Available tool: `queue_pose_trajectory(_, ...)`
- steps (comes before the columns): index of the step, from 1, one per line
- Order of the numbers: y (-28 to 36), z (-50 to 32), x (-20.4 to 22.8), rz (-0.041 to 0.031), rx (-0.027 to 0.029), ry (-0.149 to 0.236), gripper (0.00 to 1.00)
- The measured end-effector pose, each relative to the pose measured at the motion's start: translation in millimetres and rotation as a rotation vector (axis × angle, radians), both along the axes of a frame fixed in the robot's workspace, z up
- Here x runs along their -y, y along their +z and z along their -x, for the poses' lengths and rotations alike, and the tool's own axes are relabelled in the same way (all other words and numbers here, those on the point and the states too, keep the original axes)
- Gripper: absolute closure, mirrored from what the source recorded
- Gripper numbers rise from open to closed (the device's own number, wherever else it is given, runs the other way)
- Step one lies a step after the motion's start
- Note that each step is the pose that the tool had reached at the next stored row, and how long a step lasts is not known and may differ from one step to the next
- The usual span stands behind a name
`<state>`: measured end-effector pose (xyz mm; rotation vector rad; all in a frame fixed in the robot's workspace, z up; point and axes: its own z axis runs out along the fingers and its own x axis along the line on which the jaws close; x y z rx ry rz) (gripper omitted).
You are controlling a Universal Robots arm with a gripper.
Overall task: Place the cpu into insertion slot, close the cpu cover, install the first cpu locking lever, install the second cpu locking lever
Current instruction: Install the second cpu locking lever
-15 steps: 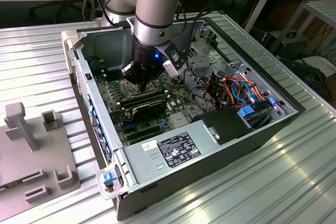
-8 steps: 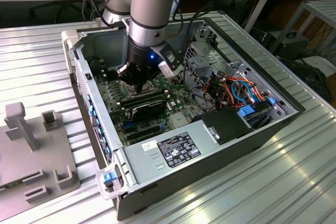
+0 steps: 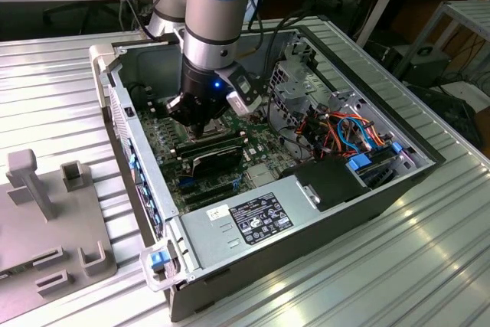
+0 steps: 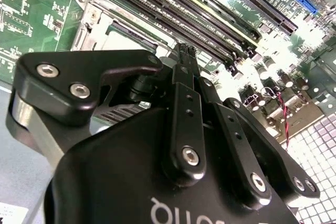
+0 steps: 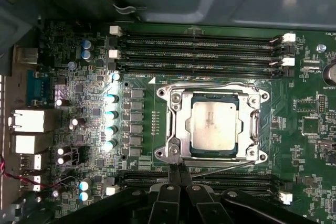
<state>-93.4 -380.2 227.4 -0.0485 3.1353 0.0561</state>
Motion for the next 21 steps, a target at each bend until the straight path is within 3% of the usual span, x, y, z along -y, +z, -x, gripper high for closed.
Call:
queue_pose_trajectory(5,-2.0,3.6,-1.5,0.0001,-0.0042,0.000,0.89)
queue_pose_trajectory(10,-4.4,9.5,-1.6,0.0001,-0.0047,0.000,0.89)
queue_pose_trajectory(21,-11.6,9.5,-2.6,-0.0003,-0.0050,-0.001,0.89)
